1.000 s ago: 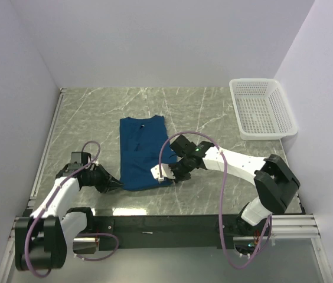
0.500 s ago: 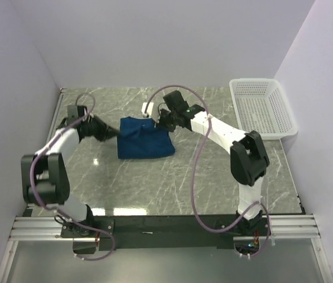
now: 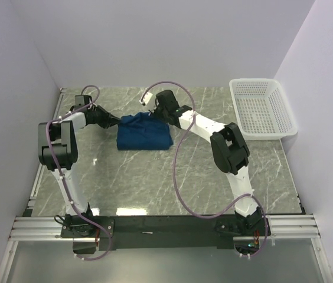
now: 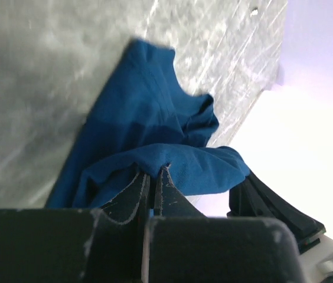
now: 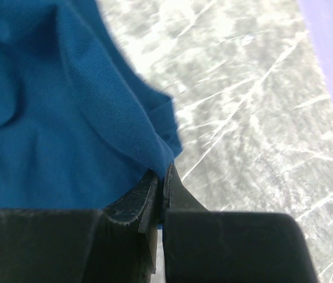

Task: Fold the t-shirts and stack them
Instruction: Fold the tshirt, then neatly place the folded tshirt to the corner

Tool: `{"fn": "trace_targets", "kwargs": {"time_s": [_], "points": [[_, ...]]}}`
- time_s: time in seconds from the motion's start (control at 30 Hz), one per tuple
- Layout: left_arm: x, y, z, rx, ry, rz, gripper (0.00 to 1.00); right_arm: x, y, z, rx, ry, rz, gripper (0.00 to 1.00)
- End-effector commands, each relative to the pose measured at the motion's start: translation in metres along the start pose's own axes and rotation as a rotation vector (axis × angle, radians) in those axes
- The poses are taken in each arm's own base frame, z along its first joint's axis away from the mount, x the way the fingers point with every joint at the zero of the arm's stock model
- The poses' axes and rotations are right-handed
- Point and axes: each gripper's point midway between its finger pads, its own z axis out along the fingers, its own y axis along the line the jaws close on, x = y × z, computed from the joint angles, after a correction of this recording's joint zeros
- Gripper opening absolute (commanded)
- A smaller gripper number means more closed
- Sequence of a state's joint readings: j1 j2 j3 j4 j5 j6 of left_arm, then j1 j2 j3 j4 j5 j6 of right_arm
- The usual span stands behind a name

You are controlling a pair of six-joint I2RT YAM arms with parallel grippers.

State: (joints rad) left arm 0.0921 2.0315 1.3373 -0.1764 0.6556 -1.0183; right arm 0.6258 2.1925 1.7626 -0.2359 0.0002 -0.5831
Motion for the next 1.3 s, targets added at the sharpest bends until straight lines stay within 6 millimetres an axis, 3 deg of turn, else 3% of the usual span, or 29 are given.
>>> {"fn": "trace_targets", "kwargs": {"time_s": [0.0, 0.37, 0.4, 0.43, 0.47, 0.5, 0.53, 0.6, 0.63, 0.67, 0.7, 0.73, 0.77, 0.83, 0.87, 0.9, 0.93, 0.97, 1.0, 1.03, 1.1, 1.13, 1.2, 1.23, 1.27], "points": [[-0.026, -0.036, -0.003, 0.083, -0.056, 0.058, 0.00, -0.039, -0.039, -0.002, 0.155, -0.103, 0.059, 0.00], [-0.039, -0.026, 0.015, 0.069, -0.041, 0.028, 0.01, -0.033, -0.039, 0.013, 0.173, -0.085, 0.071, 0.00], [-0.042, -0.028, 0.015, 0.080, -0.047, 0.032, 0.02, -0.028, -0.042, 0.015, 0.197, -0.068, 0.085, 0.04], [-0.043, -0.032, 0.013, 0.100, -0.044, 0.038, 0.19, -0.031, -0.047, 0.015, 0.221, -0.071, 0.099, 0.16], [-0.045, -0.038, 0.011, 0.118, -0.053, 0.051, 0.29, -0.033, -0.053, 0.016, 0.255, -0.076, 0.117, 0.31], [-0.050, -0.047, 0.007, 0.144, -0.077, 0.075, 0.37, -0.027, -0.064, 0.015, 0.334, -0.051, 0.168, 0.58], [-0.057, -0.054, 0.000, 0.163, -0.102, 0.105, 0.49, -0.033, -0.071, 0.012, 0.363, -0.065, 0.198, 0.64], [-0.069, -0.085, -0.022, 0.200, -0.184, 0.198, 0.60, -0.038, -0.079, 0.005, 0.386, -0.072, 0.252, 0.76], [-0.073, -0.089, -0.031, 0.183, -0.215, 0.267, 0.63, -0.038, -0.080, 0.001, 0.389, -0.074, 0.268, 0.77], [-0.079, -0.106, -0.049, 0.177, -0.282, 0.322, 0.65, -0.039, -0.080, -0.004, 0.381, -0.079, 0.285, 0.77], [-0.080, -0.115, -0.060, 0.173, -0.314, 0.367, 0.66, -0.047, -0.087, -0.017, 0.381, -0.107, 0.326, 0.78], [-0.079, -0.116, -0.068, 0.158, -0.337, 0.416, 0.67, -0.042, -0.084, -0.020, 0.359, -0.101, 0.339, 0.78], [-0.072, -0.124, -0.083, 0.161, -0.354, 0.440, 0.67, -0.041, -0.074, -0.023, 0.292, -0.089, 0.343, 0.79], [-0.057, -0.107, -0.084, 0.136, -0.321, 0.439, 0.64, -0.044, -0.054, -0.040, 0.090, -0.085, 0.293, 0.80], [-0.046, -0.100, -0.085, 0.125, -0.282, 0.427, 0.60, -0.044, 0.004, -0.053, -0.254, -0.096, 0.262, 0.75], [-0.028, -0.081, -0.078, 0.118, -0.202, 0.409, 0.57, -0.049, 0.021, -0.075, -0.397, -0.145, 0.178, 0.68], [-0.017, -0.071, -0.073, 0.106, -0.162, 0.402, 0.52, -0.035, 0.045, -0.089, -0.539, -0.144, 0.163, 0.67], [-0.007, -0.059, -0.068, 0.083, -0.130, 0.395, 0.52, -0.032, 0.081, -0.118, -0.740, -0.169, 0.171, 0.67], [0.006, -0.033, -0.061, 0.025, -0.081, 0.366, 0.52, -0.033, 0.088, -0.138, -0.776, -0.195, 0.126, 0.67], [0.013, -0.019, -0.054, -0.016, -0.061, 0.402, 0.55, -0.015, 0.108, -0.147, -0.838, -0.154, 0.153, 0.68], [0.023, 0.007, -0.046, -0.085, -0.025, 0.408, 0.59, -0.011, 0.115, -0.173, -0.852, -0.164, 0.174, 0.70], [0.027, 0.015, -0.041, -0.102, -0.005, 0.421, 0.60, 0.008, 0.126, -0.178, -0.862, -0.123, 0.197, 0.70], [0.028, 0.025, -0.036, -0.127, 0.007, 0.440, 0.63, 0.010, 0.120, -0.195, -0.808, -0.149, 0.193, 0.70], [0.026, 0.030, -0.032, -0.149, 0.004, 0.449, 0.65, 0.024, 0.127, -0.198, -0.812, -0.126, 0.217, 0.70], [0.027, 0.031, -0.030, -0.151, 0.010, 0.458, 0.65, 0.026, 0.125, -0.201, -0.796, -0.141, 0.218, 0.70]]}}
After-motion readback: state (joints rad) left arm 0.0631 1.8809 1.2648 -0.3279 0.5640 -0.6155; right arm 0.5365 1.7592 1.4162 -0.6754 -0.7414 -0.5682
